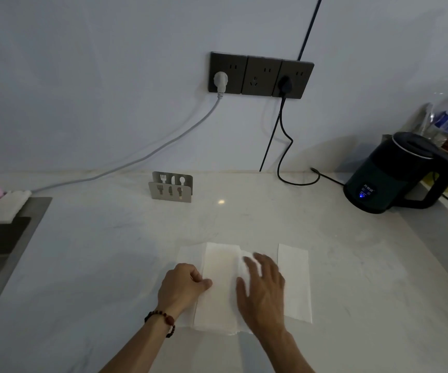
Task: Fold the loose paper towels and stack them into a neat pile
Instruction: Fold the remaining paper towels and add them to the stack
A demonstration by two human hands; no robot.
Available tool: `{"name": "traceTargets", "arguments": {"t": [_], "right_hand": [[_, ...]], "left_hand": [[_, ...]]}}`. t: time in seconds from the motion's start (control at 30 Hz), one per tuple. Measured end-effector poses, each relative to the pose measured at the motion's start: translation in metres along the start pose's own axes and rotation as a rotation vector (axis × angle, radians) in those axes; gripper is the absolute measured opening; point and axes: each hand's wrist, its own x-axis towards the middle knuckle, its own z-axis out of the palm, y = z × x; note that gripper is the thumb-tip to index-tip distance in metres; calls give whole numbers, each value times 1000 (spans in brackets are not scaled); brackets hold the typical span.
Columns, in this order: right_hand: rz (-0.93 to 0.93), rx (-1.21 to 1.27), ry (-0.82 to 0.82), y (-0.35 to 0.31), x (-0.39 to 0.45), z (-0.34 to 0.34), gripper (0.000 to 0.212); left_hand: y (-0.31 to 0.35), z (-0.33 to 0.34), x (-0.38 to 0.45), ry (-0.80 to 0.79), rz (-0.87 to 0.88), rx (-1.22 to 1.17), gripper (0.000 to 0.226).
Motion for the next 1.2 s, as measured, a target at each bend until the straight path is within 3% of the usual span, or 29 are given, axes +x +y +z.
{"name": "traceTargets", "arguments": {"t": [0.07,0.17,0.3,0.43,0.57,0.7,0.87,0.93,1.03,1.2], "right_hand": [[-208,-23,-173,-10,2,6,43],[-317,-26,-420,-14,1,17,56],[-351,-74,-562,-13,5,13,71],[-340,-83,-591,-11,6,10,73],[-330,-90,-611,-8,6,9,83],[-331,-87,-598,-7,7,7,82],[-334,-61,-558,-7,5,11,83],[-356,-55,-549,-4,6,14,90],[-396,-73,-507,0,4,14,92],[-263,-50,-402,9,-1,11,79]], "left_hand": [[-1,-2,-1,39,-6,12,29],[-11,-10,-2,150,-44,98,31],[-29,-16,-1,150,-25,505,32],[-28,-8,-1,81,-21,500,22],[-28,-8,-2,86,-56,313,19],[-7,-28,-8,31,-38,-229,28],[37,-36,-21,-166,128,-456,18],[39,-29,-21,-116,157,-544,19],[21,-15,-13,160,261,-215,18],[-18,13,-3,34,637,544,51]]}}
